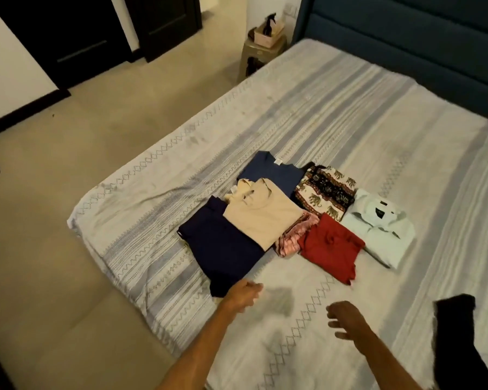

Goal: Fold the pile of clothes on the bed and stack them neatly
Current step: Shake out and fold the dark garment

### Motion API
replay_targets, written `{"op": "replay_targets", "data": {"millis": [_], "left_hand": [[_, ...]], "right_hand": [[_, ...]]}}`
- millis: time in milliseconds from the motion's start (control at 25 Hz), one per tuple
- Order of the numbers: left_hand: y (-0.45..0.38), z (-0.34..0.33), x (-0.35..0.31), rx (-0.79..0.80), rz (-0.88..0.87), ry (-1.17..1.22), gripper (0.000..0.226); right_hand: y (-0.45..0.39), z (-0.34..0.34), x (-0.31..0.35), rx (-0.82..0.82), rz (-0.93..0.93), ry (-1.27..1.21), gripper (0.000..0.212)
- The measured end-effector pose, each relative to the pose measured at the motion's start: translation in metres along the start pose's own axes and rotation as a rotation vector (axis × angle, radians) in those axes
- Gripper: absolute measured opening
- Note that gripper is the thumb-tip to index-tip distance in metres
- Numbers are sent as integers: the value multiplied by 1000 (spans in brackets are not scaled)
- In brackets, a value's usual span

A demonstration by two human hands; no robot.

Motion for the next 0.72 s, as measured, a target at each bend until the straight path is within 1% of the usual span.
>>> {"op": "replay_targets", "data": {"millis": [80, 160, 240, 320, 440, 520, 560, 640, 720], "left_hand": [[0, -9, -4, -102, -89, -23, 27], [-4, -45, -3, -99, -111, -97, 19], [-3, -97, 7, -8, -91, -215, 18], [0, -159, 26, 91, -50, -336, 18], [6, -242, 58, 175, -4, -432, 19], [14, -300, 83, 213, 16, -470, 22], [14, -326, 93, 222, 14, -489, 22], [13, -382, 111, 240, 8, -542, 21], [5, -428, 121, 225, -39, -563, 17]], "right_hand": [[4, 9, -60, 19, -74, 21, 23], [9, 27, -106, 51, -108, -9, 15], [13, 49, -143, 96, -112, -36, 8], [14, 77, -184, 130, -79, -45, 6], [18, 124, -247, 108, -34, -41, 10], [15, 166, -295, 44, -21, -76, 13], [6, 192, -319, -22, -19, -81, 13], [-16, 257, -366, -217, -29, -52, 16], [-38, 313, -398, -354, -35, -10, 26]]}}
Point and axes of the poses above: each hand's wrist, its own y-axis away from the middle knuckle, its own z-axis out of the back of the hand, x = y × z, the point moved 8 cm from there along -y, towards the middle knuckle
